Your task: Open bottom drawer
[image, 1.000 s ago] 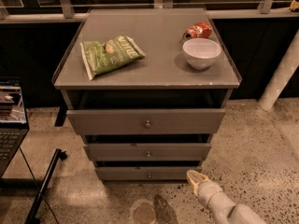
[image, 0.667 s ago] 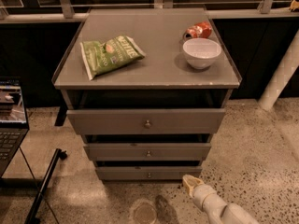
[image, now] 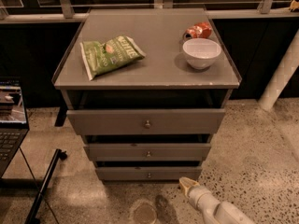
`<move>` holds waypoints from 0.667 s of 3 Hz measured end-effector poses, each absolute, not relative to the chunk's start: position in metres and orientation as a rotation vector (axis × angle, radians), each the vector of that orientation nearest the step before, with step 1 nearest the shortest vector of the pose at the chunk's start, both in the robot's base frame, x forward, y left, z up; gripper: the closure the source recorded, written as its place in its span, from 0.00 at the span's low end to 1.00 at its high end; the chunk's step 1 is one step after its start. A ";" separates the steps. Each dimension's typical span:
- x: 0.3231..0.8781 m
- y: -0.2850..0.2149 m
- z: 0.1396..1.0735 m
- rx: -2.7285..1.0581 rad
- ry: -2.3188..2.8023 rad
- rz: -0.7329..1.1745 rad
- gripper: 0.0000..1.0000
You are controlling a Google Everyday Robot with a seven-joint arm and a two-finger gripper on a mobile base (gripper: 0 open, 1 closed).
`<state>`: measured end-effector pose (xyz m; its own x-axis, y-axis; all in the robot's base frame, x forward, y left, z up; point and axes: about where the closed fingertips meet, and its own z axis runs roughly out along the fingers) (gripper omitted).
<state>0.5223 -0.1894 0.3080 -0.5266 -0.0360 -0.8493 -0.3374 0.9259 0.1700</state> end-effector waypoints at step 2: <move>0.557 -0.186 0.271 -0.212 2.053 0.349 1.00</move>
Offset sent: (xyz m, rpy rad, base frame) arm 0.0899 -0.0199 -0.0868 0.0121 -0.0972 -0.1606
